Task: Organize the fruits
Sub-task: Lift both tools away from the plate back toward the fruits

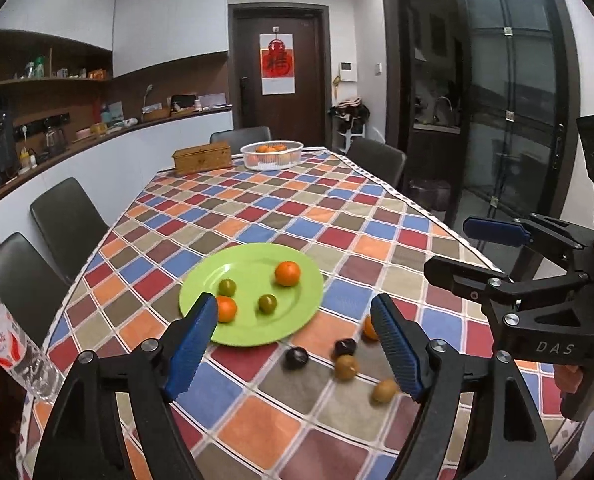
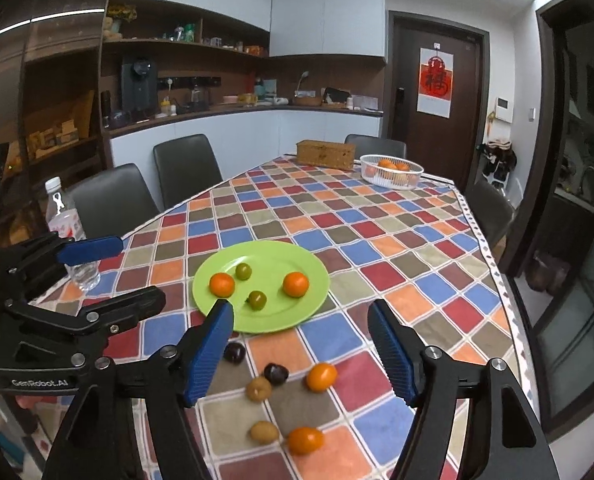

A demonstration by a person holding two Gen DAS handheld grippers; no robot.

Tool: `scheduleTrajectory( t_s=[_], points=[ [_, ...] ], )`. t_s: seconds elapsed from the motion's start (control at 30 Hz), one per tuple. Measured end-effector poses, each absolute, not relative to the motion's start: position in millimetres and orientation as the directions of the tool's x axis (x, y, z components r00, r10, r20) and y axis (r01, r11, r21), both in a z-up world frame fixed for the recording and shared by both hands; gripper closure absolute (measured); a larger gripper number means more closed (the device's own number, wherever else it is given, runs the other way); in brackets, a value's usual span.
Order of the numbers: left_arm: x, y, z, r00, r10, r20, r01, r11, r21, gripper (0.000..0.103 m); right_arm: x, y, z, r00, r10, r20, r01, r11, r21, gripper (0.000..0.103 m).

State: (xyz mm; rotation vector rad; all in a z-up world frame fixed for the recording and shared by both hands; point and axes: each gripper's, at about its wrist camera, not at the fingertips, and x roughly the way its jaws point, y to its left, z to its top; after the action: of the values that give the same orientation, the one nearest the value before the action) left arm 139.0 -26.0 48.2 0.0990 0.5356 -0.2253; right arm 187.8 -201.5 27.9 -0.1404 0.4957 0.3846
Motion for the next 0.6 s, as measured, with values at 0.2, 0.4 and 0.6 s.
scheduleTrajectory(
  t_s=[0.2, 0.4, 0.6],
  points=[
    [120.4, -43.7, 30.4, 0.820, -0.226, -0.526, 0.282, 0.959, 0.028, 0.024, 164.9, -215.7, 16.7, 0.821, 0.320, -0.473, -0.394, 0.917, -0.063, 0.033],
    [106.0, -57.0, 17.4, 0.816, -0.259, -0.517, 0.326, 0.945, 0.041, 0.025, 150.0, -224.0, 2.4, 0.817, 0.323, -0.477, -0.414, 0.905, -0.098, 0.033],
    [101.5, -69.9, 8.8, 0.814, -0.277, -0.511, 0.368, 0.926, 0.085, 0.025, 144.6, -232.7, -12.2, 0.811, 0.311, -0.495, -0.418, 0.900, -0.120, 0.033]
  ],
)
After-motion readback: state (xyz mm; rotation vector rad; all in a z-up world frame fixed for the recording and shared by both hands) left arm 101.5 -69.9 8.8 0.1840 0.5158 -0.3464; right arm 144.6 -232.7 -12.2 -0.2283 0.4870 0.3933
